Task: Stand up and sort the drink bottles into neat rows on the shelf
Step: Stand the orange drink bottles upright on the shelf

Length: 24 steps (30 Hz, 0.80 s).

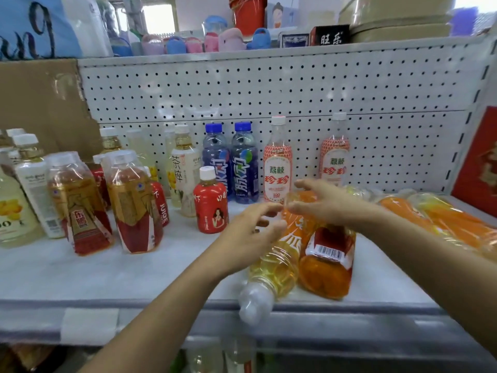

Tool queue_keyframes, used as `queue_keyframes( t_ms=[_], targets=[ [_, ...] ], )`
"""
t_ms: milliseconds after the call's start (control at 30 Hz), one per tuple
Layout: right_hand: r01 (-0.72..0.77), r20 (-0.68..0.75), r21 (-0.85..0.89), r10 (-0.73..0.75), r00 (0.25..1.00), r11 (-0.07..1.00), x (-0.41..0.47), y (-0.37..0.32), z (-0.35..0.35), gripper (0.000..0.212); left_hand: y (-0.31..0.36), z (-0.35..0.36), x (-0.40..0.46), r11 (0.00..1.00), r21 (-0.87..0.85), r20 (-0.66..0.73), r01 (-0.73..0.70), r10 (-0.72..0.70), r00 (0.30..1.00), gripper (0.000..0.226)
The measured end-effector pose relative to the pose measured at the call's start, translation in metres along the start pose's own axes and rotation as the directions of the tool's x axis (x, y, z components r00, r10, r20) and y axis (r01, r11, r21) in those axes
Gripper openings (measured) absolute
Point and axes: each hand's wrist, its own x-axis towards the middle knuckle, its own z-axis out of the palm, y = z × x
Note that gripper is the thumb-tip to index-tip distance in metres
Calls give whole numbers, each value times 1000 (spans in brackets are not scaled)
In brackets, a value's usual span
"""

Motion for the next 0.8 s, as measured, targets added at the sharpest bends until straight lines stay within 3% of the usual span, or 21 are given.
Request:
queue_keyframes(
  t_ms=[67, 167, 367, 567, 667, 733, 800],
  targets=[
    [-72, -8, -34, 72, 997, 997, -13, 10, 2, 72, -6, -4, 6, 999, -45, 61, 7, -4, 998, 31],
    [-175, -16, 4, 175, 984, 985, -36, 20, 4, 75, -17, -11, 4, 997, 22, 128, -74, 71, 989, 37],
    [-129, -41, -58, 127, 991, 990, -80, 14, 9, 67, -14, -21, -17, 990, -12, 191, -142, 142, 971, 28],
    [-183, -105, -52, 177, 979, 982, -89, 0, 22, 55, -15, -18, -61, 980, 64, 315, -187, 158, 936, 82],
    [-347, -127, 84, 355, 926, 934, -75, -1, 29, 77, -19, -9, -72, 923, 187, 291, -336, 275, 916, 100],
    [-425, -122, 168, 447, 886, 889, -67, -2, 27, 100, -24, -3, -74, 887, 230, 205, -401, 359, 911, 95],
    [-458, -102, 272, 499, 861, 846, -64, -3, 25, 109, -32, 2, -76, 857, 230, 130, -462, 443, 887, 88]
  ],
)
